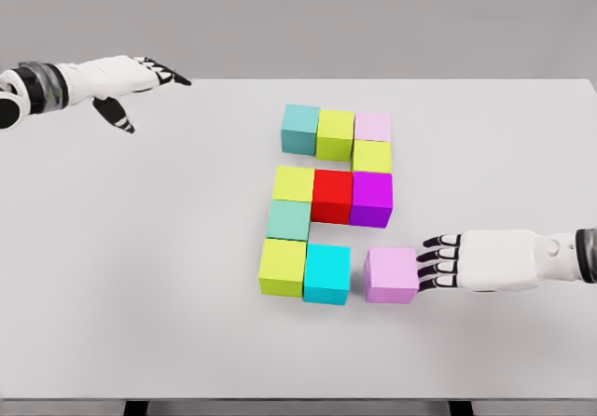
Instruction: Assemble the squares on the desktop into the number 2
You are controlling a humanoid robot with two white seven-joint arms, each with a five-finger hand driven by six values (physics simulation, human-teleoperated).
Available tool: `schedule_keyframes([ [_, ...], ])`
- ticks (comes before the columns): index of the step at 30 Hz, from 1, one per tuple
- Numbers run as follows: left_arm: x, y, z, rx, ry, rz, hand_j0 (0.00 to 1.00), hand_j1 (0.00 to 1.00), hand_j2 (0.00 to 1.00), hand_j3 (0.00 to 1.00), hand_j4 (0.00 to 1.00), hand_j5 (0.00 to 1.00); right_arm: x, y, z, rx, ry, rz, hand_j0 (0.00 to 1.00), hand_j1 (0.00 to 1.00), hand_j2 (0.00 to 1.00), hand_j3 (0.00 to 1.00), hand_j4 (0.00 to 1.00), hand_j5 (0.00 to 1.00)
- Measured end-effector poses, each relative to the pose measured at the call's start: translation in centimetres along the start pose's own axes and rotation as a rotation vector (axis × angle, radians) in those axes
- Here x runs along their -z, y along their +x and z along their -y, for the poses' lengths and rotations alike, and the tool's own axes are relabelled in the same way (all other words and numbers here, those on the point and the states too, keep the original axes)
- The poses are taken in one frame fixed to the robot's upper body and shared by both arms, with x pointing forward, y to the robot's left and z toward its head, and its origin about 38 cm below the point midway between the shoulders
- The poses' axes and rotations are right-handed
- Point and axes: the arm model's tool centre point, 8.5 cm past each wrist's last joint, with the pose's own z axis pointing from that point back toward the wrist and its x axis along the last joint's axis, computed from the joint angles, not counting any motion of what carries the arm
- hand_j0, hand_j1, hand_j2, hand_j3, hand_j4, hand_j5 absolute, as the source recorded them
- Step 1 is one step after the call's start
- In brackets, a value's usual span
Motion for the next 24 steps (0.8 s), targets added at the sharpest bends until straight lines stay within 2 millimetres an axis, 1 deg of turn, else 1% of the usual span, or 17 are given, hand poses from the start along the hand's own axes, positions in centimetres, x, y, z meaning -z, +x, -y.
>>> schedule_keyframes([
  [1,-0.2,-0.2,0.8,-0.021,0.005,-0.003,1.0,1.0,1.0,1.0,1.0,1.0,-0.1,-0.1,-0.1,0.0,0.004,-0.005,1.0,1.0,1.0,1.0,1.0,1.0],
  [2,-0.5,-0.4,1.1,-0.037,0.016,-0.008,1.0,1.0,1.0,1.0,1.0,1.0,-0.2,-0.3,-0.2,0.0,0.008,-0.011,1.0,1.0,1.0,1.0,1.0,1.0],
  [5,-1.2,-0.8,0.0,-0.049,0.061,-0.018,1.0,1.0,1.0,1.0,1.0,1.0,-0.3,-0.5,-0.4,-0.001,0.013,-0.018,1.0,1.0,1.0,1.0,1.0,1.0],
  [7,-1.6,-1.1,-0.2,-0.054,0.076,-0.024,1.0,1.0,1.0,1.0,1.0,1.0,-0.3,-0.5,-0.4,-0.002,0.014,-0.019,1.0,1.0,1.0,1.0,1.0,1.0],
  [9,-2.2,-1.5,0.5,-0.066,0.077,-0.034,1.0,1.0,1.0,1.0,1.0,1.0,-0.2,-0.6,-0.3,-0.002,0.013,-0.018,1.0,1.0,1.0,1.0,1.0,1.0],
  [12,-2.8,-1.8,0.0,-0.064,0.097,-0.042,1.0,1.0,1.0,1.0,1.0,1.0,-0.2,-0.6,-0.1,-0.005,0.007,-0.018,1.0,1.0,1.0,1.0,1.0,1.0],
  [14,-2.8,-1.6,0.6,-0.068,0.091,-0.039,1.0,1.0,1.0,1.0,1.0,1.0,-0.1,-0.7,0.1,-0.007,0.003,-0.018,1.0,1.0,1.0,1.0,1.0,1.0],
  [22,-2.7,-1.2,0.5,-0.064,0.101,-0.025,1.0,1.0,1.0,1.0,1.0,1.0,0.6,-0.4,0.8,-0.016,-0.008,0.004,1.0,1.0,1.0,1.0,1.0,1.0],
  [24,-2.6,-1.1,1.1,-0.071,0.093,-0.023,1.0,1.0,1.0,1.0,1.0,1.0,0.7,-0.4,0.9,-0.018,-0.005,0.007,1.0,1.0,1.0,1.0,1.0,1.0],
])
